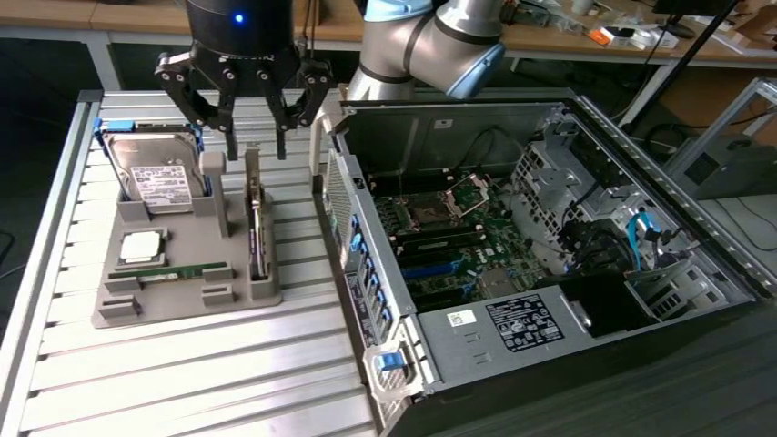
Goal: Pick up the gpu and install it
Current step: 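Pick up the gpu and move the gpu toward the slot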
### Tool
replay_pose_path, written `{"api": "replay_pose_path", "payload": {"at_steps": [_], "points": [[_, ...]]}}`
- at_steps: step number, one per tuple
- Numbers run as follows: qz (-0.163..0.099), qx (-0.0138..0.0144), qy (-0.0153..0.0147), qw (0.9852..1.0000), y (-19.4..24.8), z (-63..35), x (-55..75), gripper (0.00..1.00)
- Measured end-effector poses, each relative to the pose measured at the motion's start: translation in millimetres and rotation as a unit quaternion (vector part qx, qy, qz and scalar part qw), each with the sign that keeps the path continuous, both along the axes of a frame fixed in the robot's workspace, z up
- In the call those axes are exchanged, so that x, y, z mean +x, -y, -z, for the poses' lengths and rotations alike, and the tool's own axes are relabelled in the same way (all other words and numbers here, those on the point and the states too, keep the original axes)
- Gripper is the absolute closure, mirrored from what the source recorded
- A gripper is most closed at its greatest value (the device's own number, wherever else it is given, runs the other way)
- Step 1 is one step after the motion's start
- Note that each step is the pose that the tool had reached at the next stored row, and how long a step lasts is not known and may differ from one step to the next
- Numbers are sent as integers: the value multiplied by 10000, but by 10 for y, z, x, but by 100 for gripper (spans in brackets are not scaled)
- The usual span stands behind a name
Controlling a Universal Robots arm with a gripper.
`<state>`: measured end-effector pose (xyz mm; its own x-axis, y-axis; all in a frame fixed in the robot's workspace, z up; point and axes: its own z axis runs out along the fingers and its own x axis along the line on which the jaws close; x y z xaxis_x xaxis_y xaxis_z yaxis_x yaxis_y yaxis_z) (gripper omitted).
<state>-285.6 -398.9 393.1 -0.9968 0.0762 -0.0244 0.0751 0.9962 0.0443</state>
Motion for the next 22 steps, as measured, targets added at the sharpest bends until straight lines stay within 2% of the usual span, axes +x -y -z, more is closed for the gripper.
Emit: {"api": "replay_pose_path", "payload": {"at_steps": [1, 2, 8, 22], "points": [[0, 0, 0, 10000, 0, 0, 0, 53], [0, 0, 0, 10000, 0, 0, 0, 46], [0, 0, 1, 10000, 0, 8, 0, 46], [0, 0, 0, 10000, 0, 148, -1, 46]]}}
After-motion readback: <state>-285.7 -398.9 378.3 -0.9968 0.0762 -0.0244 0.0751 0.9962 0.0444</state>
